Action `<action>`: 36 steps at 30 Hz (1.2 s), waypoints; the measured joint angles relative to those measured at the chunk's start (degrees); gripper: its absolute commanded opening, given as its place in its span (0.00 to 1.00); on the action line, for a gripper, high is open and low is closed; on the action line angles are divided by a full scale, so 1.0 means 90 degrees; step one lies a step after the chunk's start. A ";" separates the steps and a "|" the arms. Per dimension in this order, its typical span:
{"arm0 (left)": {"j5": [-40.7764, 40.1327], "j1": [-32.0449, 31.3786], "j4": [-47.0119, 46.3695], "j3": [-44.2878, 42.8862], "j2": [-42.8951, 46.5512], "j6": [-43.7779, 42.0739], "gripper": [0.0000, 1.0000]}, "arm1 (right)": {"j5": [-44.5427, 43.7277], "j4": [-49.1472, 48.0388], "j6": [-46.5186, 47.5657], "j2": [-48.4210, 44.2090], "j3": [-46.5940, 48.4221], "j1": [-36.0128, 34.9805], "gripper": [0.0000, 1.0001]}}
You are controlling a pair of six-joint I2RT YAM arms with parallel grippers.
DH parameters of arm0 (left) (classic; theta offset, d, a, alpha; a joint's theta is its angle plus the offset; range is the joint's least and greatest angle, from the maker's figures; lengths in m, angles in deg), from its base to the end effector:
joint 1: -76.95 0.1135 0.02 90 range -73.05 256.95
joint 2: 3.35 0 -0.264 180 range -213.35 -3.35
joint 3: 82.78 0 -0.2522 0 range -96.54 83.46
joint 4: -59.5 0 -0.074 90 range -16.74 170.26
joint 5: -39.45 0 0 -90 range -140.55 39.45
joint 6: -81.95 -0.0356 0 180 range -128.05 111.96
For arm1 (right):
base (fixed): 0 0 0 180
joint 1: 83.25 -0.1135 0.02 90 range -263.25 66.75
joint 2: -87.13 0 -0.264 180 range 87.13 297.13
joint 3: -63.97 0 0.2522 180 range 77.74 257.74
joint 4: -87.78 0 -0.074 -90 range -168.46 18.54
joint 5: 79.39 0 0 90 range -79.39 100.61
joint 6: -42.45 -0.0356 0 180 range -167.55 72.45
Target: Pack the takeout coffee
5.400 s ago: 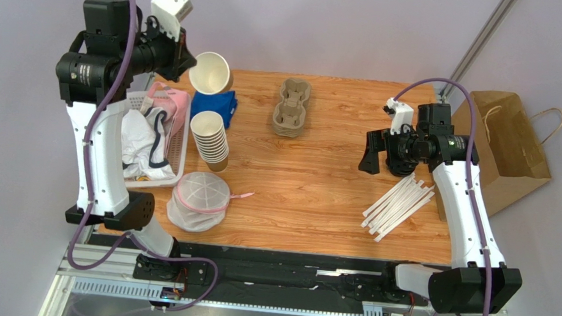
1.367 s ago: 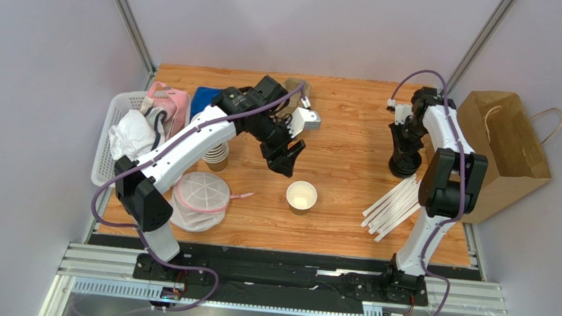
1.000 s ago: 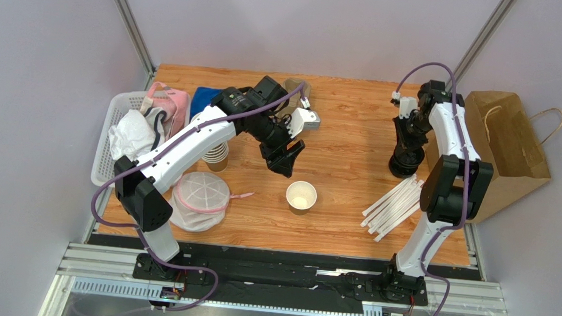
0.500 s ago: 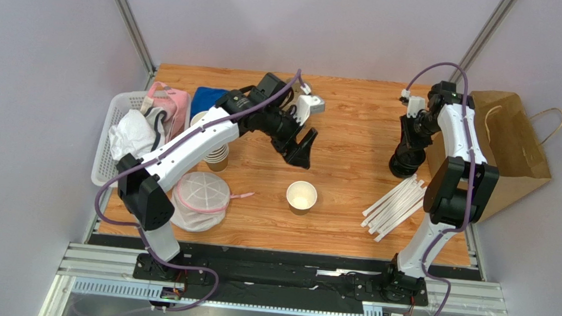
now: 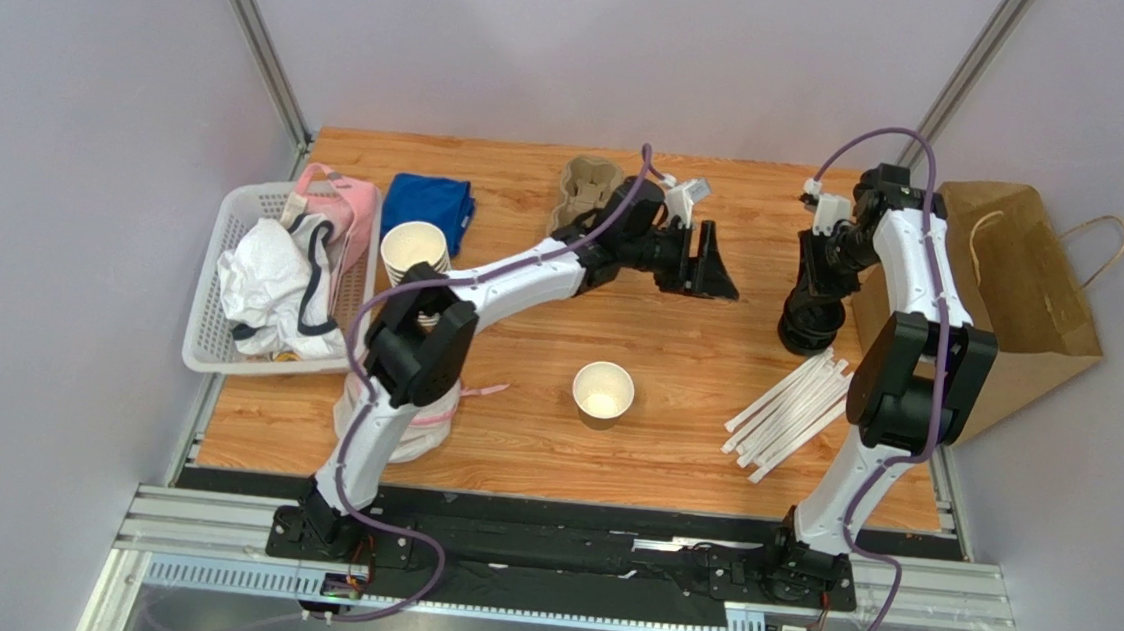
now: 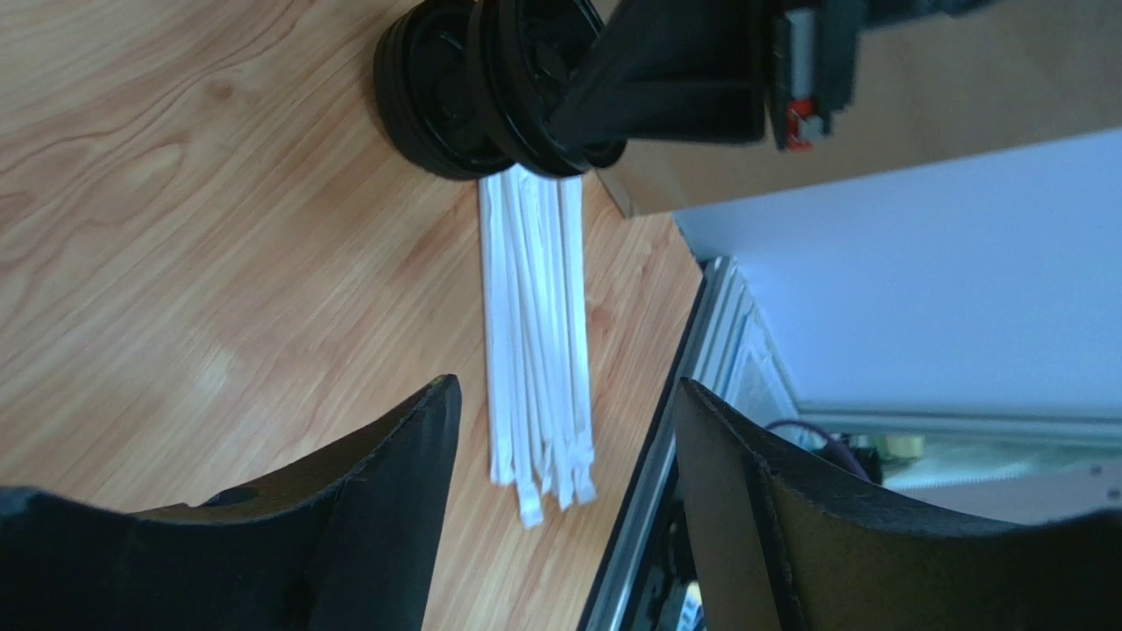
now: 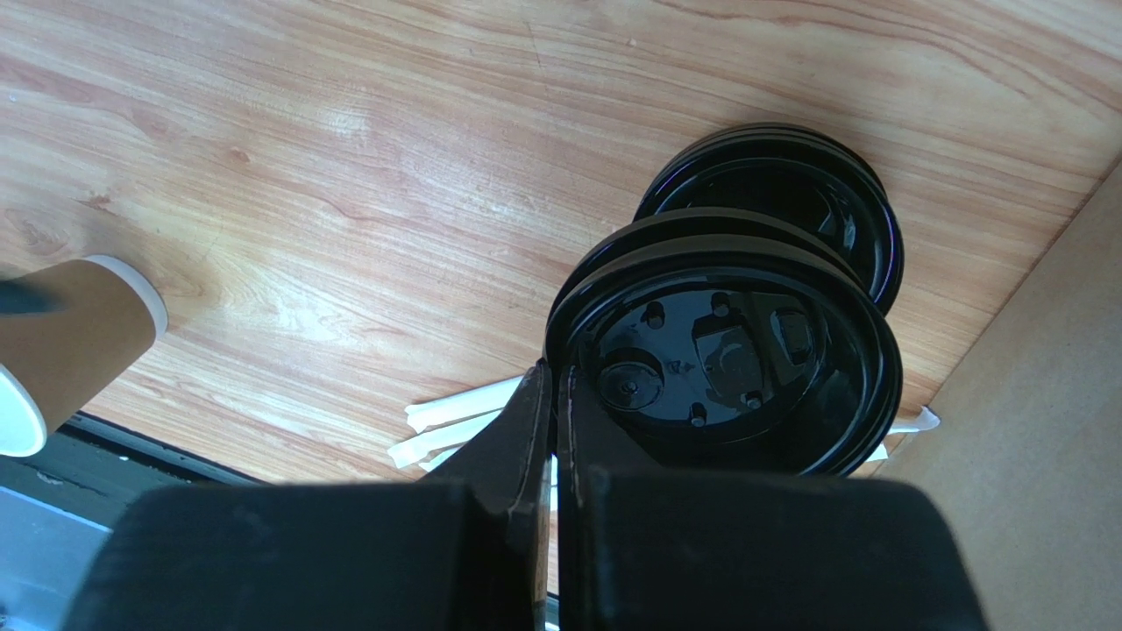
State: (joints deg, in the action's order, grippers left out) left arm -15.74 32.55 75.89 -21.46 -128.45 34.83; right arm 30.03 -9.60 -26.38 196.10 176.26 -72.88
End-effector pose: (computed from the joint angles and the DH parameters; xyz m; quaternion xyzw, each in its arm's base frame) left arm 0.3556 -0.3766 0.2613 0.1760 0.7926 -0.5447 0.2101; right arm 0.3735 -0.0563 0.2721 -0.1080 0.9755 0.1366 0.1341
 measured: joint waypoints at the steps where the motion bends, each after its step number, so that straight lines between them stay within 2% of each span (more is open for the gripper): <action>1: -0.0010 -0.0041 -0.0272 -0.0112 -0.0277 0.0279 0.73 | -0.0007 -0.0010 -0.0027 0.0000 -0.0002 0.0000 0.00; 3: -0.0051 -0.0121 -0.0714 -0.0352 -0.0765 0.0823 0.80 | -0.0029 -0.0034 -0.0061 0.0005 -0.0002 0.0000 0.00; 5: -0.0168 -0.0204 -0.1188 -0.0503 -0.1149 0.1319 0.81 | -0.0049 -0.0049 -0.0092 0.0015 -0.0002 0.0000 0.00; 7: -0.0270 -0.0282 -0.1625 -0.0527 -0.1430 0.1821 0.73 | -0.0051 -0.0063 -0.0136 0.0036 -0.0002 0.0000 0.00; 8: -0.0306 -0.0306 -0.1851 -0.0529 -0.1559 0.2103 0.62 | -0.0051 -0.0063 -0.0146 0.0041 -0.0005 0.0000 0.00; 9: -0.0335 -0.0338 -0.1987 -0.0529 -0.1644 0.2288 0.58 | -0.0051 -0.0063 -0.0160 0.0051 -0.0010 0.0000 0.00; 11: -0.0381 -0.0369 -0.2225 -0.0556 -0.1809 0.2591 0.53 | -0.0053 -0.0063 -0.0172 0.0053 -0.0024 0.0000 0.00; 14: -0.0440 -0.0403 -0.2424 -0.0719 -0.2052 0.2900 0.53 | -0.0051 -0.0061 -0.0204 0.0058 -0.0024 0.0012 0.00; 27: -0.1112 -0.0597 -0.2021 -0.2132 -0.2839 0.2931 0.50 | -0.0044 0.0022 -0.0304 0.0090 -0.0017 0.0049 0.00; 36: -0.1472 -0.0767 -0.1620 -0.2339 -0.3150 0.2788 0.49 | -0.0041 0.0080 -0.0330 0.0267 0.0138 0.0049 0.00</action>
State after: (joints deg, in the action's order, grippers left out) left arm -28.99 25.64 61.31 -42.51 -156.80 59.92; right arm 29.65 -8.88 -29.35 198.50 177.50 -72.44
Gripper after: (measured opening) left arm 0.490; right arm 0.010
